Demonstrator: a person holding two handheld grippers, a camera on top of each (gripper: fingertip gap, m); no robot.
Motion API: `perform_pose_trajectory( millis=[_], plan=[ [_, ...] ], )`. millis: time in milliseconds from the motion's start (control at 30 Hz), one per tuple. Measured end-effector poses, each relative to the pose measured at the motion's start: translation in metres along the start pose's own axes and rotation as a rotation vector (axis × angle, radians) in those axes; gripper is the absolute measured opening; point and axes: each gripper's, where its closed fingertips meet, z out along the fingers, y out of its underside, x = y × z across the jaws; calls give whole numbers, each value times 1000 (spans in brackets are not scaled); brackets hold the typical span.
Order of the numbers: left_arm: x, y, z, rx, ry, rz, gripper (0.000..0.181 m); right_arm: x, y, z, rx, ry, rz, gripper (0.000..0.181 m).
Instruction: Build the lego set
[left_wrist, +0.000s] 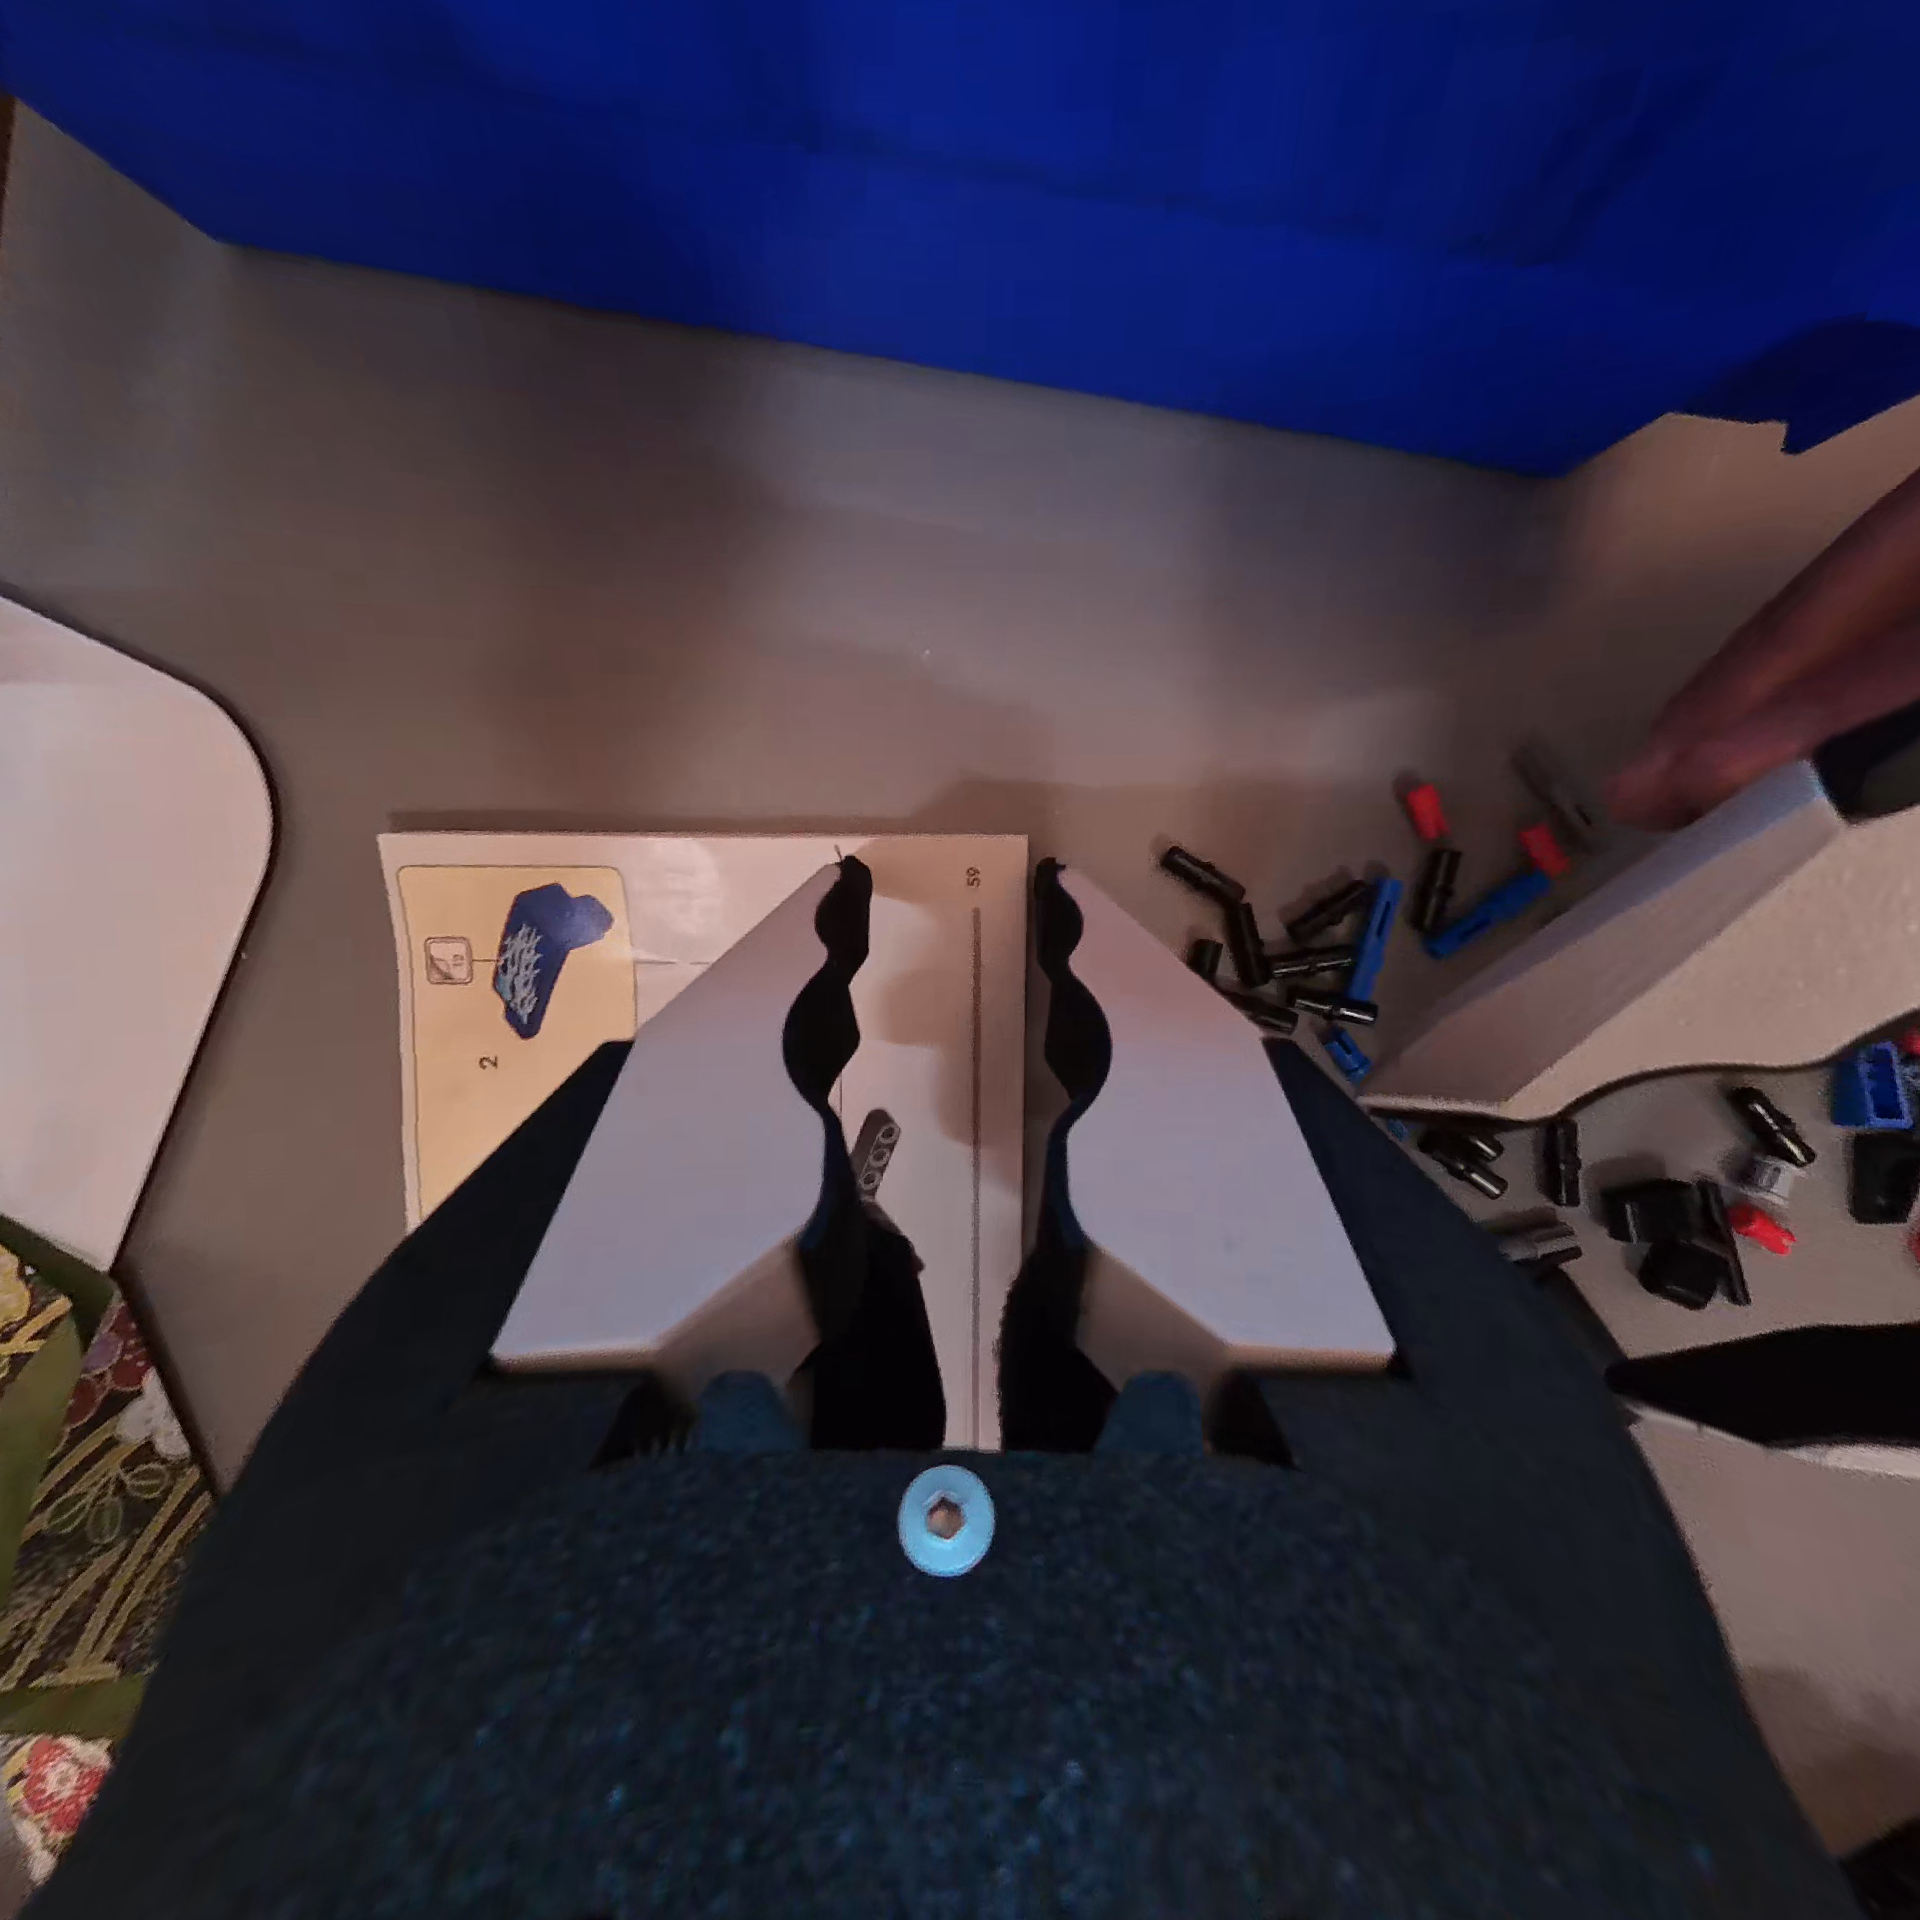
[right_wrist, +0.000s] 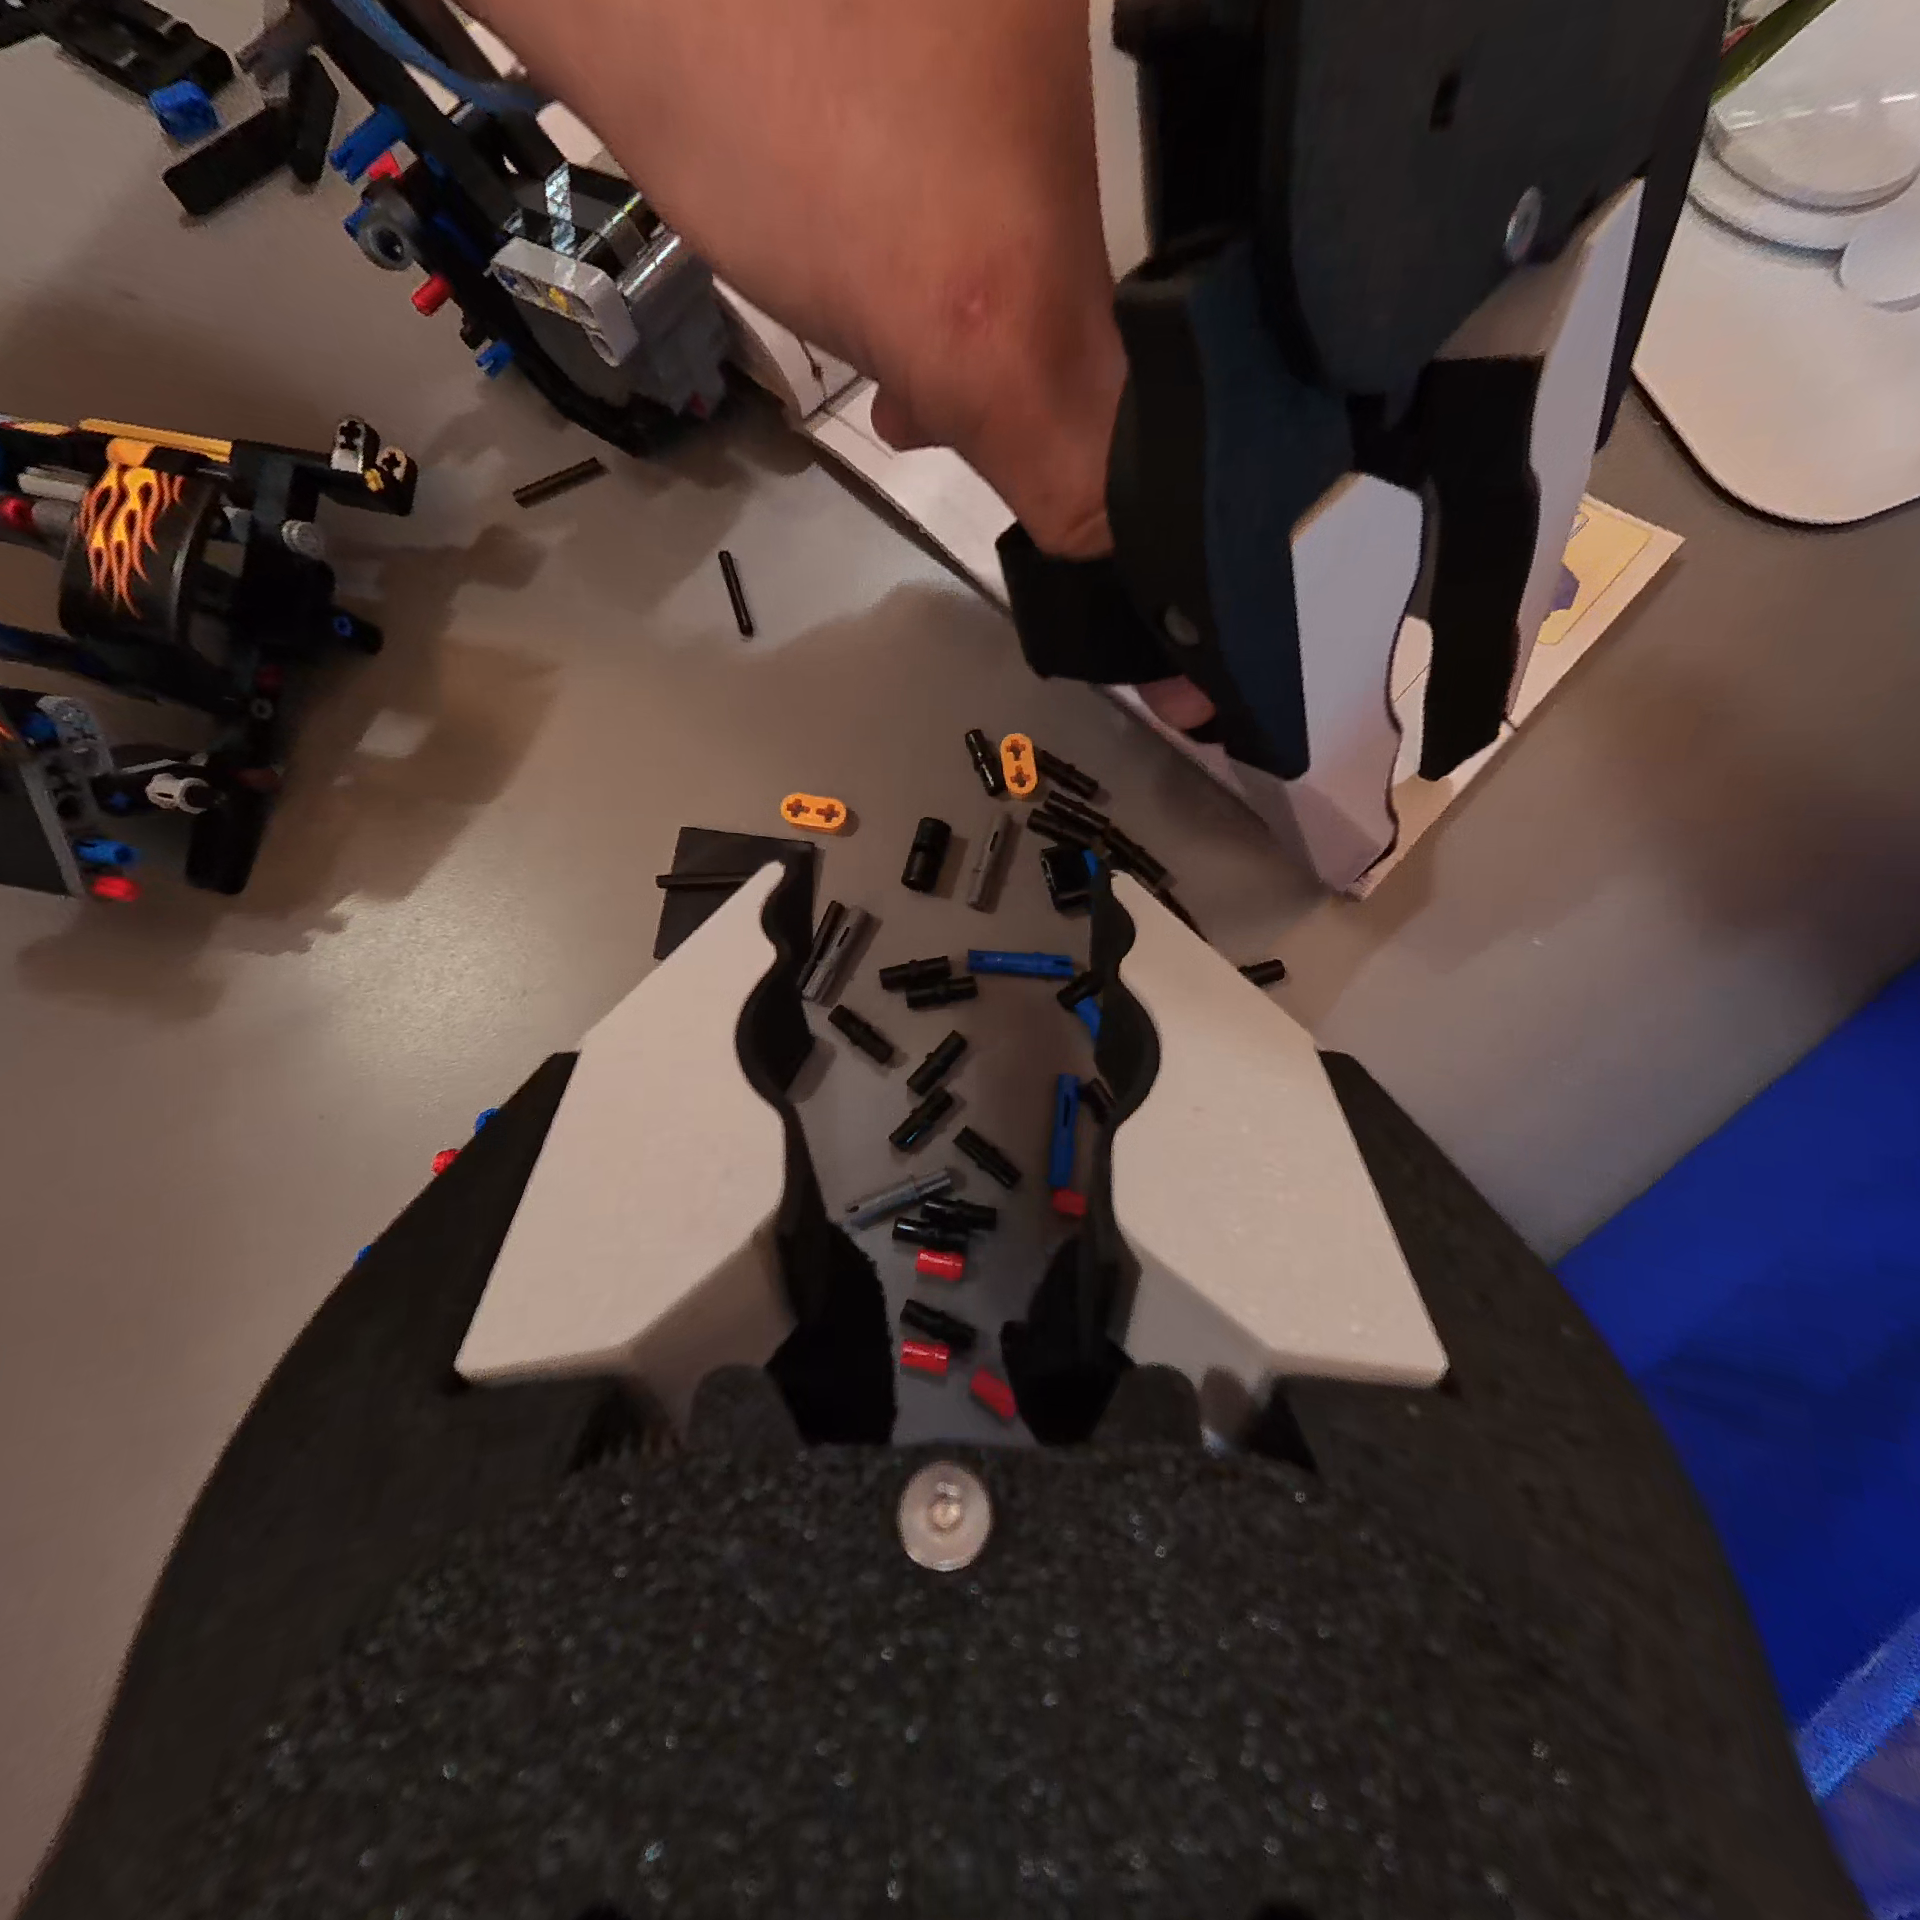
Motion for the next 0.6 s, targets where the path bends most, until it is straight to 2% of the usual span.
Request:
perform_pose_trajectory(
  millis=[167,267,467,600],
  plan=[
    [1,3,-4,16,13,6,19,1,0,0,1,-5,12,53],
    [6,4,-6,28,39,8,0,2,-1,-1,6,-4,12,52],
    [6,3,-15,54,54,-5,0,9,-2,0,23,44,13,52],
    [2,2,-33,120,84,-56,0,21,-6,4,58,124,45,63]
  ],
)
